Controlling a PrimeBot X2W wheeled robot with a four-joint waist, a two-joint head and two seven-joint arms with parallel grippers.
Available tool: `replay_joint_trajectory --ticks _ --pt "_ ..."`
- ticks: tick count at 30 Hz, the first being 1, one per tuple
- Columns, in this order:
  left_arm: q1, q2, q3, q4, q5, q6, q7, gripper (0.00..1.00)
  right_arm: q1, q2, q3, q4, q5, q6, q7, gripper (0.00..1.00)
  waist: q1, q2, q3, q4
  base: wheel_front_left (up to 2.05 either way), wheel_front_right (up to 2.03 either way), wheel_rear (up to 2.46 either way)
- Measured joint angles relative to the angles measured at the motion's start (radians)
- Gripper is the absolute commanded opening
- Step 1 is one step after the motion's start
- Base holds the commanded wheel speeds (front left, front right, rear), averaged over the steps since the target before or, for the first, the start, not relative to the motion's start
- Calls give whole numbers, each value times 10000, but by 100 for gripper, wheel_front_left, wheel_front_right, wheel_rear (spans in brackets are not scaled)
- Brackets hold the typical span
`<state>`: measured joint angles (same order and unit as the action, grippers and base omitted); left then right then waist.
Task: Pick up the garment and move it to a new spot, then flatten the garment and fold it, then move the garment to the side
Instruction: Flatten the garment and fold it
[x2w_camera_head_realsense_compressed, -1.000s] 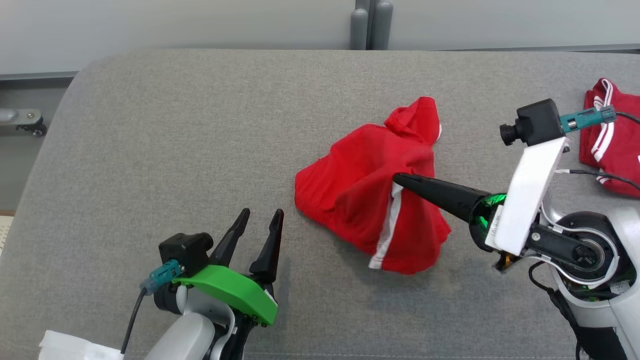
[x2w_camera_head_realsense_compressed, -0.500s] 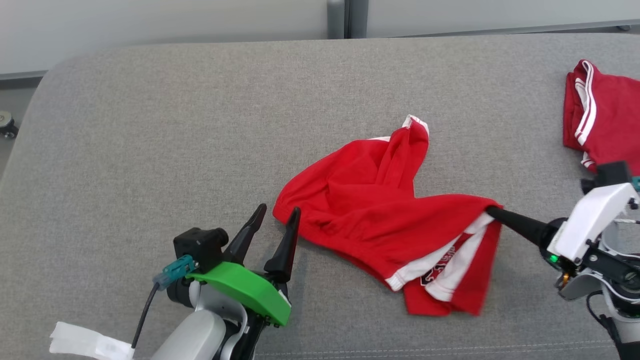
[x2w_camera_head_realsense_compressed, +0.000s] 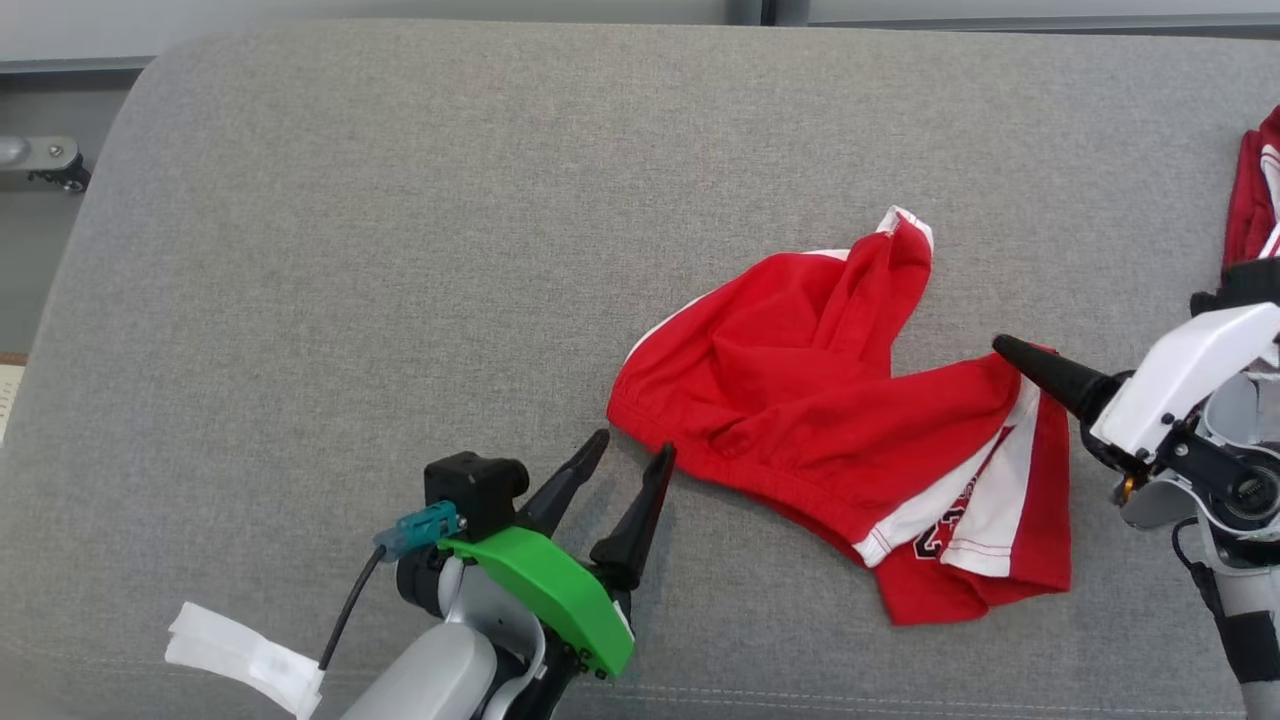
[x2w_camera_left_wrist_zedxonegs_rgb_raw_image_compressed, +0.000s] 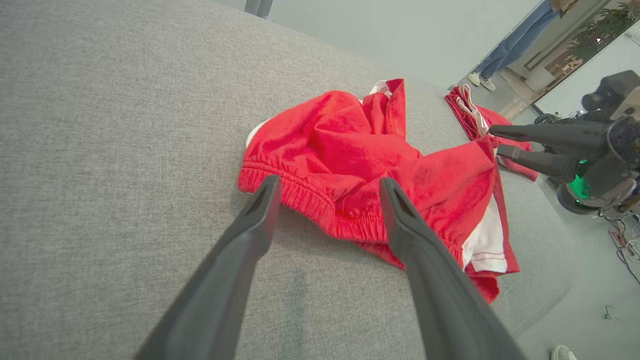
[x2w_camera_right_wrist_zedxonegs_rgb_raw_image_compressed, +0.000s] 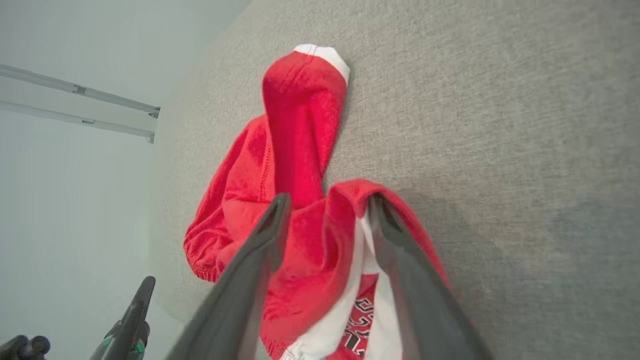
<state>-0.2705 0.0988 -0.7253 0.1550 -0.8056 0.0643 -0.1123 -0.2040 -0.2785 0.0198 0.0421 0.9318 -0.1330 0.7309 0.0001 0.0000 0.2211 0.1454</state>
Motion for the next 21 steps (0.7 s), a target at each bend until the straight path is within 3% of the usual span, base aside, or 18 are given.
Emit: replay_joint_trajectory --ticks 5,11,21 --pt "396 -40 -261 -151 -779 -228 704 100 -317 40 754 -788 -104 27 0 100 0 0 -54 -64 0 0 0" --pt "876 -121 -500 -476 -1267 -291 1225 100 -268 2 1258 -1802 -341 435 -10 100 0 0 -199 -501 0 0 0" --pt "873 42 -522 -690 -1120 -100 1628 100 1358 -688 1319 -702 -1197 253 42 100 0 0 -271 -1551 0 0 0"
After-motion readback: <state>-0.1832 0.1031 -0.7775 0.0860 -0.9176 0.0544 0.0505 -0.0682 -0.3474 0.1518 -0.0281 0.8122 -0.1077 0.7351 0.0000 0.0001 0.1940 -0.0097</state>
